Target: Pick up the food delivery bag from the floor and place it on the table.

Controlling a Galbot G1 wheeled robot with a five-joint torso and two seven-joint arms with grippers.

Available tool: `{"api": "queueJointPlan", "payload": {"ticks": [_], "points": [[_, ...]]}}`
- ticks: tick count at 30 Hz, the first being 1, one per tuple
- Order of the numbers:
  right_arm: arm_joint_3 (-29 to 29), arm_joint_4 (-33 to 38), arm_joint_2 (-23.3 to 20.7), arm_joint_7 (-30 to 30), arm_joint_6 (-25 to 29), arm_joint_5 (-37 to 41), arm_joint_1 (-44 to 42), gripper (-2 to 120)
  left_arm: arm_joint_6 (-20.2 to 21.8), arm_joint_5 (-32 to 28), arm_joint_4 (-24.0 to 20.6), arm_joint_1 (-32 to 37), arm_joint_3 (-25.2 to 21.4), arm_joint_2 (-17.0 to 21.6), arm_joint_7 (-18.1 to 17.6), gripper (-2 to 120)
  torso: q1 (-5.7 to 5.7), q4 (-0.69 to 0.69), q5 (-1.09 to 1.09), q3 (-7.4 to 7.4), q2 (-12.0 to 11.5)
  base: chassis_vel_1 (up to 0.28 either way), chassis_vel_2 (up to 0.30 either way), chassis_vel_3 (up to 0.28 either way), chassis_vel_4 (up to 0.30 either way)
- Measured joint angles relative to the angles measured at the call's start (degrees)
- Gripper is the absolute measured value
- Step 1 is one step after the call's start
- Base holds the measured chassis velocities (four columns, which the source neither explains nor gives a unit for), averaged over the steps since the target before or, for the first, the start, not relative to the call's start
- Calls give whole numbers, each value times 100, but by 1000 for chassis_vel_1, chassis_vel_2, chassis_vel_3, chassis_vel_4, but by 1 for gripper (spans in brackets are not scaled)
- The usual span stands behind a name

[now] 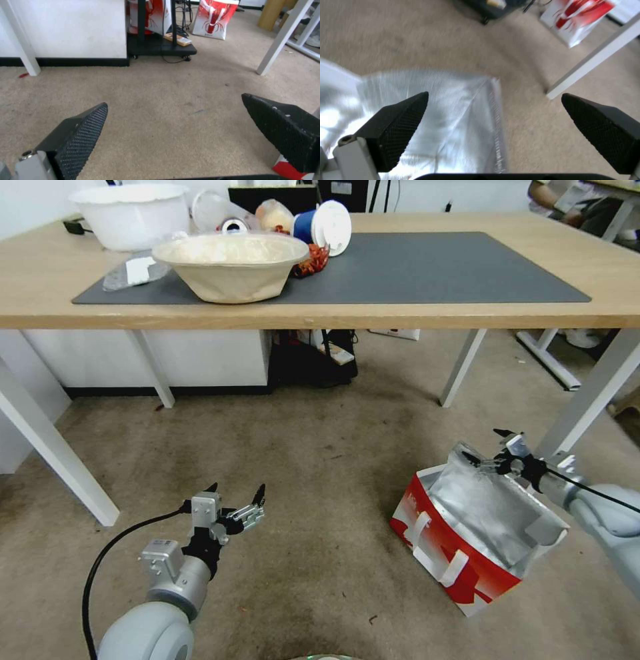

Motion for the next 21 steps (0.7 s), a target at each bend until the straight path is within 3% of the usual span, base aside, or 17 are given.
{"api": "queueJointPlan", "payload": {"ticks": [10, 21], "points": [[-606, -831, 169, -334, 85, -231, 677, 99, 9, -12, 64, -40, -94, -7, -3, 100, 0, 0, 0, 0, 1, 0, 0, 0, 0], [-775, -1012, 239, -526, 21, -201, 818, 67, 11, -22, 95, -45, -101, -42, -7, 100, 0, -1, 0, -1, 1, 0, 0, 0, 0]]}}
